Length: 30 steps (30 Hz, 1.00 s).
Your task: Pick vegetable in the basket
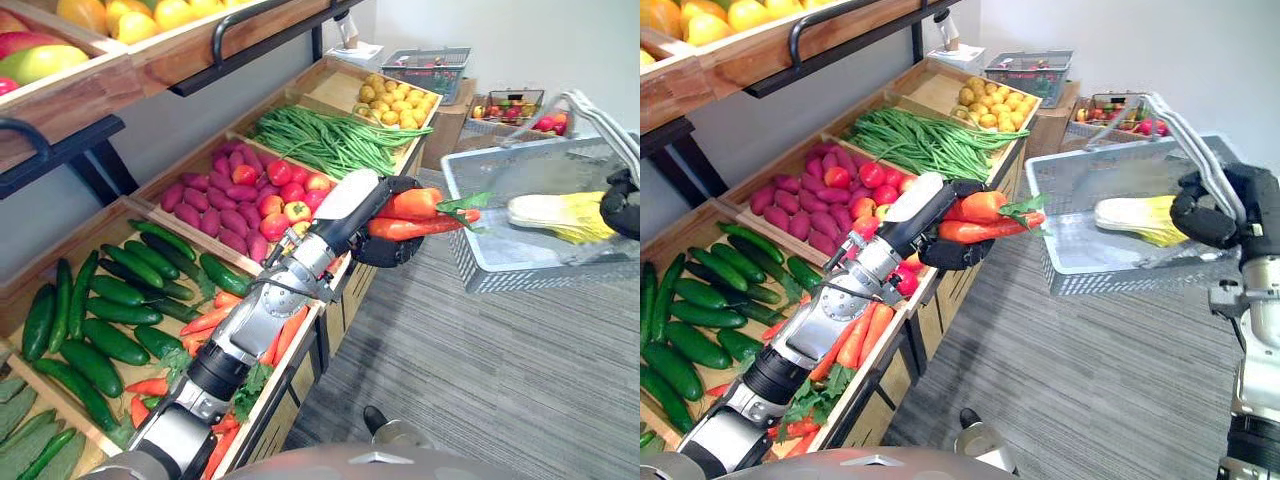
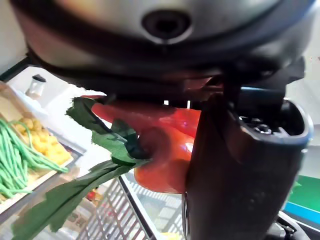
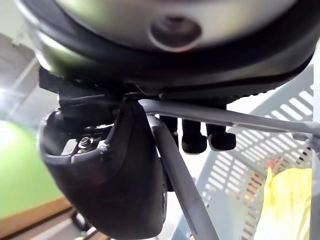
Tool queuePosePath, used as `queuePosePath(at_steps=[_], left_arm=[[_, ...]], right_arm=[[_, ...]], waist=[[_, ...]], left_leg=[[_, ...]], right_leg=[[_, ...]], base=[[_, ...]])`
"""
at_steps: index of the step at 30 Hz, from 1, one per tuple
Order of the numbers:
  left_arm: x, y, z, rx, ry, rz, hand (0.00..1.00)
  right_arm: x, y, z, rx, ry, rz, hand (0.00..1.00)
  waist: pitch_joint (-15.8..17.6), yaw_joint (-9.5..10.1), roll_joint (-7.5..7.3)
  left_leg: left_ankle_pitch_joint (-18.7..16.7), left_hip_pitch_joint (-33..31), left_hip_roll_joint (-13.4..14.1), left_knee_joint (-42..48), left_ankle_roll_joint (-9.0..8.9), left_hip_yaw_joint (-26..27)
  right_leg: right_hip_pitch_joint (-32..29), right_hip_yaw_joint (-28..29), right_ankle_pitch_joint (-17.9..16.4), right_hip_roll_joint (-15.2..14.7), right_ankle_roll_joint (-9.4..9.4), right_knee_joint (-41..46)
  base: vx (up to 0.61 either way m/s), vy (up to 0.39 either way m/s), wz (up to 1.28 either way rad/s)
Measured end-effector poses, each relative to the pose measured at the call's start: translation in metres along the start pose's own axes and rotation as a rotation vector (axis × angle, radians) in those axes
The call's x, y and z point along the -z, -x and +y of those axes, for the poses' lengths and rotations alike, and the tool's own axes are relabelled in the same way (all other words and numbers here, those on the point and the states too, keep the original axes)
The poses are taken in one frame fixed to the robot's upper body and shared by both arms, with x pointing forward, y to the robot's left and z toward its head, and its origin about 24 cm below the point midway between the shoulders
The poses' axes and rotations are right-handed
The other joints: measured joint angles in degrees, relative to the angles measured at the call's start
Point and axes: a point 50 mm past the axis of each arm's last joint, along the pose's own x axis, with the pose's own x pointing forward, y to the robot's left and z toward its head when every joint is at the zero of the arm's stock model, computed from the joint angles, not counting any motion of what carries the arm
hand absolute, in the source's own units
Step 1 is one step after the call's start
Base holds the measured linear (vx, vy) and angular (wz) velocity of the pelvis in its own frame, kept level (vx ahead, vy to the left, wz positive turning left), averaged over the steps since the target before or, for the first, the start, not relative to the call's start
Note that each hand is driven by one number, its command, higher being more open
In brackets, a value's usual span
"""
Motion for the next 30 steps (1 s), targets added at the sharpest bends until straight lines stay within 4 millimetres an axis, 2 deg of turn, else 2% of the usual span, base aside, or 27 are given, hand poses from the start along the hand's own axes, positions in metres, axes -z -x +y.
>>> queuePosePath(at_steps=[5, 10, 16, 19, 30], left_arm=[[0.000, 0.000, 0.002, -0.011, 0.028, -0.003, 0.00], [0.000, 0.001, 0.008, -0.037, 0.024, 0.000, 0.00], [-0.006, 0.011, 0.044, -0.172, -0.035, -0.023, 0.00], [-0.007, 0.019, 0.056, -0.230, -0.056, -0.021, 0.00], [-0.024, 0.039, 0.094, -0.360, -0.185, -0.072, 0.00]], right_arm=[[-0.023, -0.014, -0.001, -0.003, 0.001, -0.110, 0.00], [-0.035, -0.021, 0.003, -0.008, -0.042, -0.165, 0.00], [-0.041, -0.025, 0.013, -0.070, -0.049, -0.195, 0.00], [-0.046, -0.027, 0.021, -0.110, -0.051, -0.211, 0.00], [-0.067, -0.025, 0.030, -0.174, -0.059, -0.308, 0.00]], waist=[[0.34, 1.49, -0.52], [0.75, 3.00, -1.13], [1.00, 4.43, -1.51], [1.10, 4.41, -1.67], [1.41, 5.62, -2.15]], left_leg=[[0.98, -1.67, -1.41, -0.71, 0.86, -3.27], [1.33, -2.33, -2.06, -0.66, 1.18, -5.71], [1.45, -2.61, -2.11, -0.67, 1.34, -7.07], [1.45, -2.50, -2.12, -0.76, 1.35, -7.27], [1.97, -2.48, -2.25, -0.87, 1.92, -8.00]], right_leg=[[0.19, -2.99, 0.00, -1.51, 0.00, -0.10], [1.59, -5.13, 0.18, -2.58, 0.20, -1.02], [2.42, -6.55, 0.65, -2.85, 0.06, -1.90], [2.60, -6.88, 0.99, -2.87, 0.05, -1.98], [3.86, -8.70, 3.15, -3.08, 0.04, -3.72]], base=[[-0.02, 0.003, 0.33], [-0.03, 0.010, 0.27], [0.01, 0.004, 0.11], [0.01, 0.005, 0.04], [-0.01, -0.003, 0.03]])
